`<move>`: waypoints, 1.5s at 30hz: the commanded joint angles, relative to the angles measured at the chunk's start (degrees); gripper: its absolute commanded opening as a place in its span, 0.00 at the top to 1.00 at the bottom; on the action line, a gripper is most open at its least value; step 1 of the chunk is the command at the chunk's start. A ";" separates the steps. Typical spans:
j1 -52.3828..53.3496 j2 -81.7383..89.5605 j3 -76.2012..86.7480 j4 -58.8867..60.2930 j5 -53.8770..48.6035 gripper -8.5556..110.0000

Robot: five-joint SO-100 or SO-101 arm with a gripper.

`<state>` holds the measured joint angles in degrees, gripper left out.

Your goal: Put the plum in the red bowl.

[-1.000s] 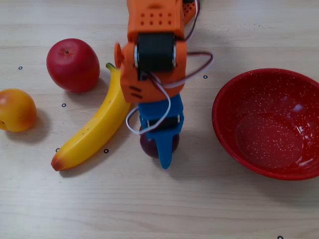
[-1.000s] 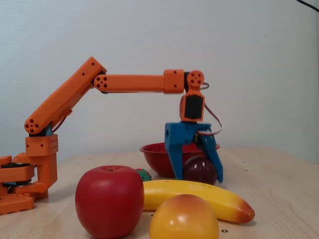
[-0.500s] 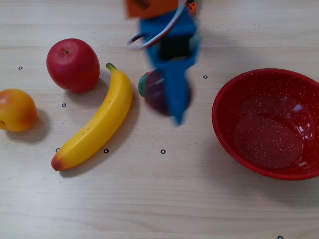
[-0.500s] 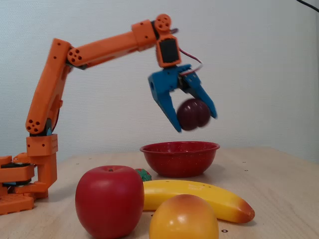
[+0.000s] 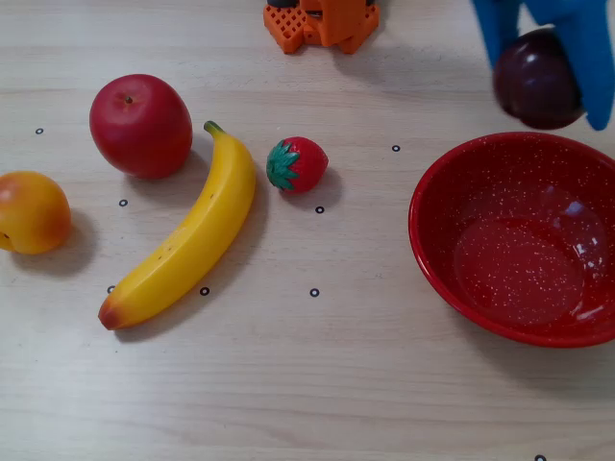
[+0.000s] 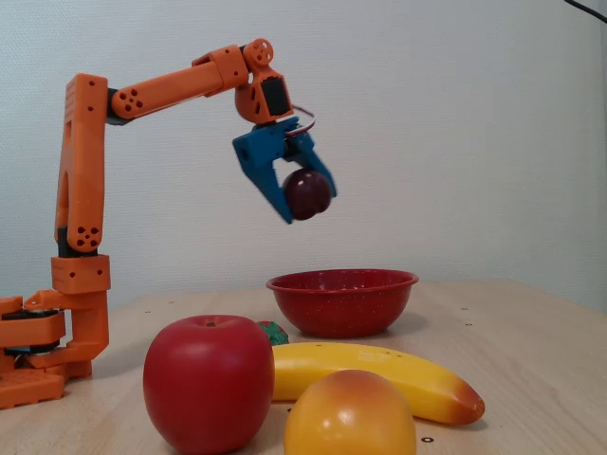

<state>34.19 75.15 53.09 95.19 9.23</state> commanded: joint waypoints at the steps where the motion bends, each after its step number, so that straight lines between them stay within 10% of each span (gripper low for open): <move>1: 2.64 -2.55 -7.91 3.87 -3.16 0.93; 22: -2.72 -27.69 -27.42 2.29 -1.93 0.57; 34: -6.15 -8.88 -19.07 -0.26 0.00 0.87; 45: -12.39 19.07 7.03 -5.71 -0.70 0.93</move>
<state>24.26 85.61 59.50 91.93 7.73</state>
